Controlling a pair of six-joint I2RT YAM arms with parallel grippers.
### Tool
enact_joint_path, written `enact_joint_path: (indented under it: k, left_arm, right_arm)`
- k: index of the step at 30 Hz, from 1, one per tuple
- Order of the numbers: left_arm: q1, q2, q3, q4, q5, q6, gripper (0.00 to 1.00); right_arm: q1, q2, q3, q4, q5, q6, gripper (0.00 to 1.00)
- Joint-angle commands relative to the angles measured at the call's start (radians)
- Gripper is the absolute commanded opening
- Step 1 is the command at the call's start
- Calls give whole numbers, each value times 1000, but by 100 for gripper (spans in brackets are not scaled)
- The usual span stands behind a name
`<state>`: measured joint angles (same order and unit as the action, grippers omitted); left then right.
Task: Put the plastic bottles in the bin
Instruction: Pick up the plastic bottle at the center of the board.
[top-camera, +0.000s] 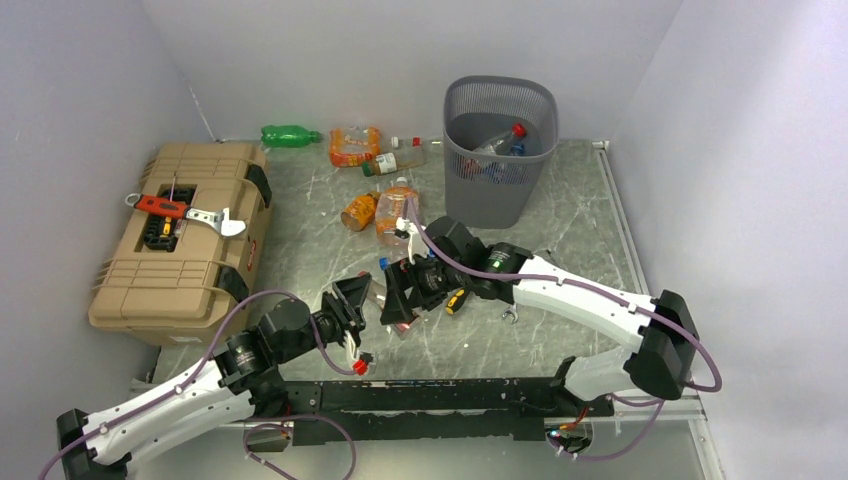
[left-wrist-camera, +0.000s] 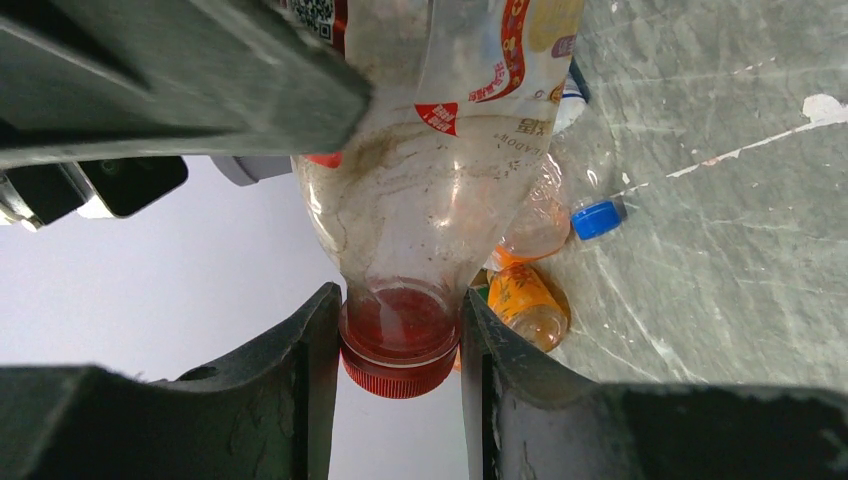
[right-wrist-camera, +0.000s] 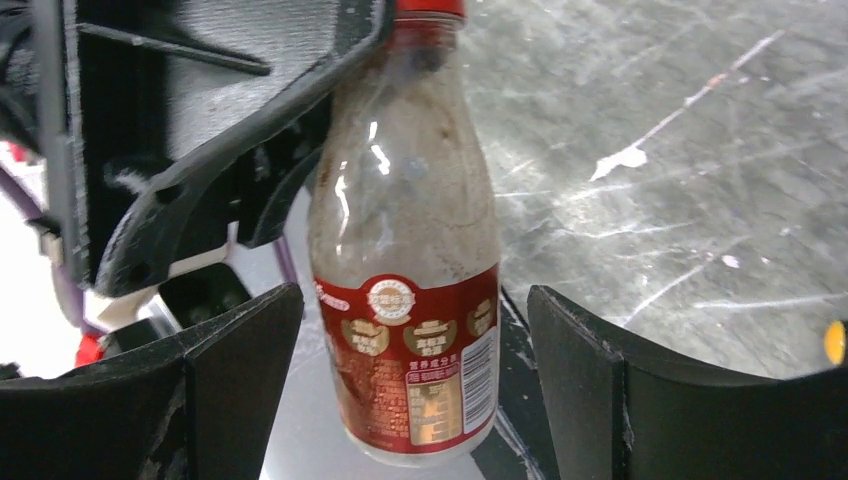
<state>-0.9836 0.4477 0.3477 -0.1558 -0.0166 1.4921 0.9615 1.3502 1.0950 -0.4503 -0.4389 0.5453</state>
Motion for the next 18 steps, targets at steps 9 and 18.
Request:
enact_joint_path:
  k: [9, 18]
  left_arm:
    - [-4, -12, -3, 19, -22, 8, 0]
    - [-4, -17, -8, 34, -19, -12, 0]
  right_arm:
    - [33, 54, 49, -53, 206, -42, 72]
    - [74, 77, 34, -32, 263, -51, 37]
